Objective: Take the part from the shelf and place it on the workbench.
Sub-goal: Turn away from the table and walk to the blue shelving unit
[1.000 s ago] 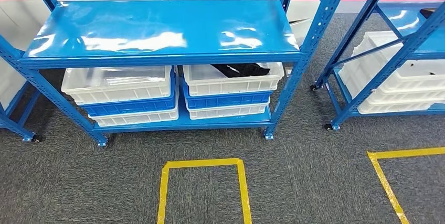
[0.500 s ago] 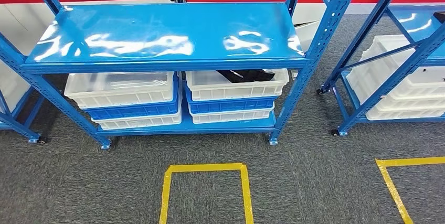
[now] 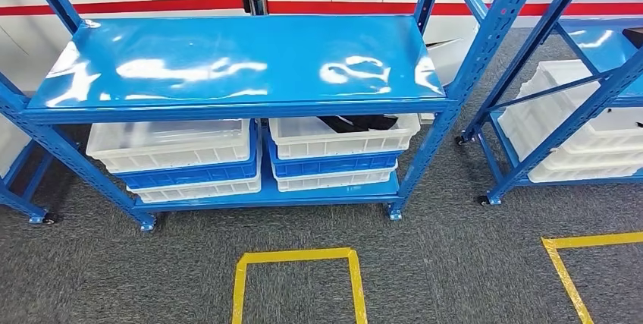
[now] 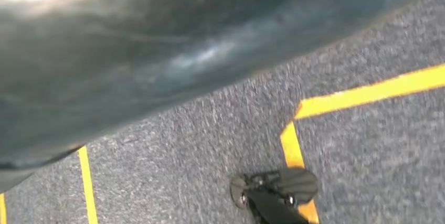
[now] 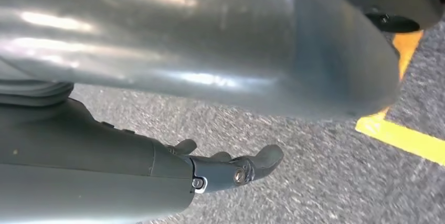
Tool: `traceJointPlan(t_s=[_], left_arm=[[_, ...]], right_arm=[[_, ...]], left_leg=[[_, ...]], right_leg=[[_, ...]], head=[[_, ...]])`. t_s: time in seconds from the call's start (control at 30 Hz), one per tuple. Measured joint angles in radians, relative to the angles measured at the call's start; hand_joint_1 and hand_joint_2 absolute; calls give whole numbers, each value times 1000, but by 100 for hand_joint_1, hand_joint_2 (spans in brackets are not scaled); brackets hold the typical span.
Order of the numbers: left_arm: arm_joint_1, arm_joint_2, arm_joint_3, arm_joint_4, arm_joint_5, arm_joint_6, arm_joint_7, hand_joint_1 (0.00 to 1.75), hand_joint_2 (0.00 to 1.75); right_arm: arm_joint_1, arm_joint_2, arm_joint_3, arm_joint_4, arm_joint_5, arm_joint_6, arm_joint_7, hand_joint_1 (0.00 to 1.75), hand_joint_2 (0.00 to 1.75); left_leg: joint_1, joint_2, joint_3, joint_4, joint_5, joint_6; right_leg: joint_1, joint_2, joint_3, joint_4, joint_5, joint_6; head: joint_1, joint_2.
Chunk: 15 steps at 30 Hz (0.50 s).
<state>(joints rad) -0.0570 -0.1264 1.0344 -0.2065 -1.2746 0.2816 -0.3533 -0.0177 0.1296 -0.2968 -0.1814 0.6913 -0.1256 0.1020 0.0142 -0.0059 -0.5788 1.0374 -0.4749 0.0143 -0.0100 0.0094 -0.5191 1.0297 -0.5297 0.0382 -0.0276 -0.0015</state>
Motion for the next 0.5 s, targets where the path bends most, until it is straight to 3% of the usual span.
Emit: traceJointPlan(t_s=[0.03,0.1,0.13,0.17,0.2,0.23,0.27,0.3,0.37,0.43,0.5], left_arm=[[0,0,0,0,0,1,0,0,0],[0,0,0,0,-1,3,0,0,0],[0,-1,0,0,-1,3,0,0,0],[0,-1,0,0,-1,3,0,0,0],[1,-1,0,0,-2,3,0,0,0],[1,-1,0,0,-2,3,0,0,0],[2,-2,0,0,-2,3,-1,0,0],[1,-2,0,0,-2,3,-1,0,0],[0,-2,0,0,-2,3,-1,0,0],[-1,-2,0,0,-2,3,0,0,0],[-2,-1,0,-1,-2,3,0,0,0]], right_arm=[[0,0,0,0,0,0,0,0,0],[1,0,0,0,0,0,-2,0,0],[2,0,0,0,0,0,-2,0,0],[4,0,0,0,0,0,-2,0,0],[5,0,0,0,0,0,-2,0,0],[6,0,0,0,0,0,-2,0,0],[7,0,0,0,0,0,-2,0,0],[6,-1,0,0,1,0,-3,0,0],[4,-1,0,0,2,0,-3,0,0],[3,-1,0,0,3,-1,-4,0,0],[5,-1,0,0,4,-1,-4,0,0]], left_leg=[[2,0,6,-3,0,7],[1,1,10,-4,-6,16],[1,0,12,-4,-11,18],[0,-1,17,-4,-16,19],[0,-3,25,-4,-22,19],[0,-5,34,-4,-29,17],[0,-6,42,-4,-36,14],[-3,-7,49,-4,-45,10],[-8,-9,57,-7,-60,-1],[-8,-8,67,-11,-69,-12],[-5,-3,60,25,-89,-22]], right_leg=[[-1,-1,-25,48,-19,0],[-3,-1,-112,190,-64,-2],[-3,-1,-156,250,-75,1],[-3,-1,-183,274,-70,7],[-3,-2,-189,256,-45,16],[-4,-2,-174,197,-8,25],[-3,-4,-149,122,33,30],[-1,-6,-121,57,63,28],[4,-8,-91,-3,84,10],[4,-7,-79,-9,83,-10],[-2,-7,-63,-18,84,-27]], head=[[3,0],[7,0],[7,0],[7,0],[8,0],[8,0],[8,0],[8,0],[8,0],[8,0],[5,0]])
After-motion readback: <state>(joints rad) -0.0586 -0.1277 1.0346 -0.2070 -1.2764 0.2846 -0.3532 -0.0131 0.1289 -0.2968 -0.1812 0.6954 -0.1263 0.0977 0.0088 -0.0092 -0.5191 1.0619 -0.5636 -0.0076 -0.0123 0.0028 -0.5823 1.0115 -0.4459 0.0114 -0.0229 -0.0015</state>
